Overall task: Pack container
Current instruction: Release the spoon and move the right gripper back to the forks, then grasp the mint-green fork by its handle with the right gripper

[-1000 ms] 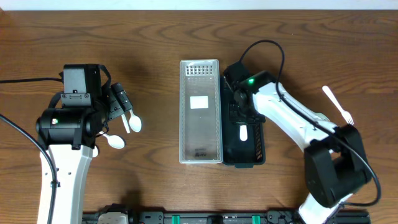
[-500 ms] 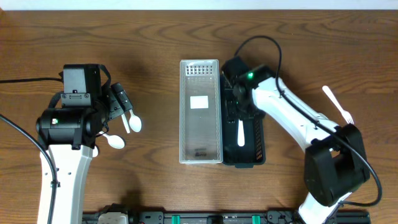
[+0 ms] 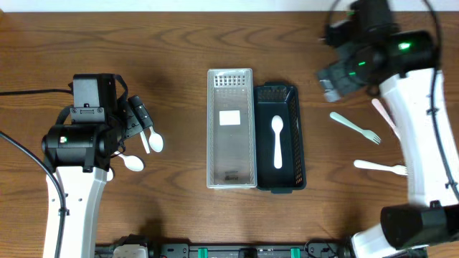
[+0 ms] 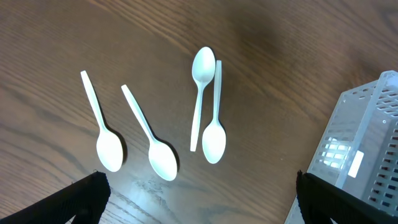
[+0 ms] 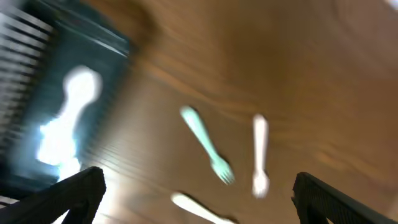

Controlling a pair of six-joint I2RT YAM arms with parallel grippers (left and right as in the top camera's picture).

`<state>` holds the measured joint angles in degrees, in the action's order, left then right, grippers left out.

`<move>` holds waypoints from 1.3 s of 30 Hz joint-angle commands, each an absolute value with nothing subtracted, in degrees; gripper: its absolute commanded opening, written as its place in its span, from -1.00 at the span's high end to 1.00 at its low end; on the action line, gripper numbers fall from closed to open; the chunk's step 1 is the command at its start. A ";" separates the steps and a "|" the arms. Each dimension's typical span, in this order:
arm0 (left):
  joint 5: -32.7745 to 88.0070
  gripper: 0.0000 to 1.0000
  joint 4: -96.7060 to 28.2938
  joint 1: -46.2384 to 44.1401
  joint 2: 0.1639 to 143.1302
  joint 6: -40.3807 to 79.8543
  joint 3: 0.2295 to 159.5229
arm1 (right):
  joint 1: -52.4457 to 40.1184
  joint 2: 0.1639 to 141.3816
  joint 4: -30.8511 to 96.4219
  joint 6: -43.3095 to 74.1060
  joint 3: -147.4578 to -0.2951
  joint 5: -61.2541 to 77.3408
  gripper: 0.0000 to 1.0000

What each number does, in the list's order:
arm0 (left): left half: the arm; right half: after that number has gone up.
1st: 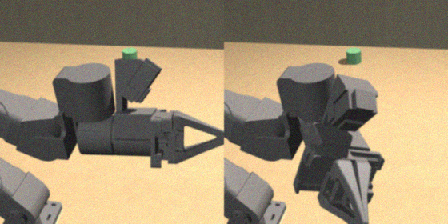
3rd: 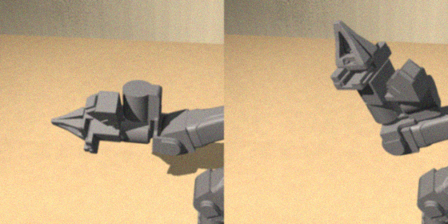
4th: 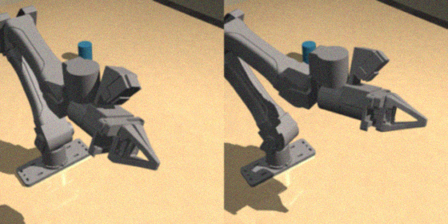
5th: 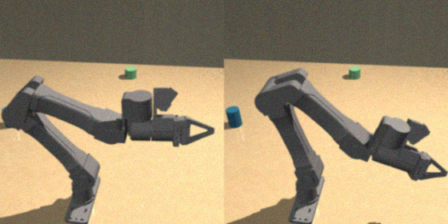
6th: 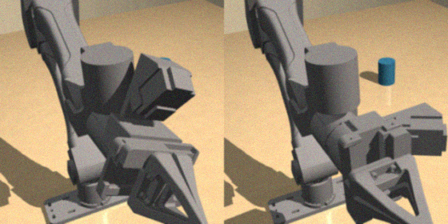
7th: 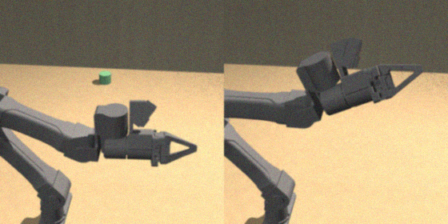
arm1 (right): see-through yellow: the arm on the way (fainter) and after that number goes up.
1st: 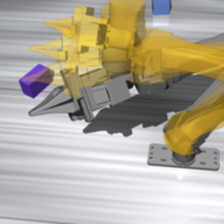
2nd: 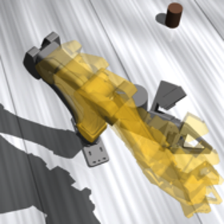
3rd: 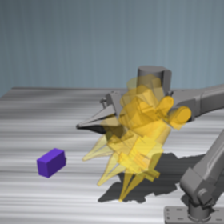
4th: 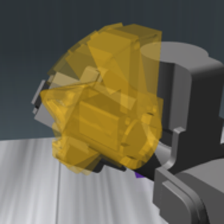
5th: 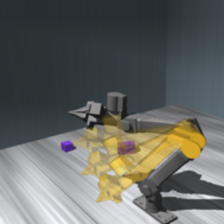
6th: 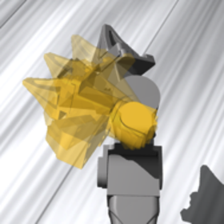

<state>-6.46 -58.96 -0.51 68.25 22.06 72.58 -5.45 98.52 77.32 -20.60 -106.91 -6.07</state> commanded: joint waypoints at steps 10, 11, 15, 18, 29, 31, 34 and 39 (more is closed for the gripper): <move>-7.57 -0.96 -59.11 -0.30 68.58 21.06 72.99 | 16.38 104.84 70.52 -49.39 -90.37 1.72 -0.99; -7.57 -0.96 -59.09 -0.30 68.58 21.08 72.99 | 16.97 104.92 69.08 -49.69 -88.92 3.18 -0.98; -7.57 -0.96 -59.09 -0.30 68.58 21.08 72.99 | 18.17 104.92 64.12 -53.54 -82.24 4.89 -0.98; -7.57 -0.96 -59.09 -0.30 68.58 21.08 72.99 | 18.20 104.92 59.05 -55.37 -77.14 4.51 -0.98; -7.57 -0.96 -59.57 -0.30 68.58 21.08 72.99 | 18.15 104.97 50.50 -57.54 -69.56 2.81 -0.93; -7.57 -0.96 -59.61 -0.30 68.58 21.08 72.99 | 18.15 104.97 50.28 -57.84 -69.56 2.81 -0.93; -7.57 -0.96 -60.10 -0.30 68.58 21.08 72.99 | 18.15 105.14 50.33 -58.35 -69.54 2.76 -0.91; -7.57 -0.96 -61.12 -0.30 68.58 21.08 72.99 | 18.09 106.00 50.33 -59.46 -69.52 0.43 -0.88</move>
<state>-6.46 -60.55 -0.51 68.25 22.04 72.58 17.89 104.64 50.26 -57.87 -69.89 2.44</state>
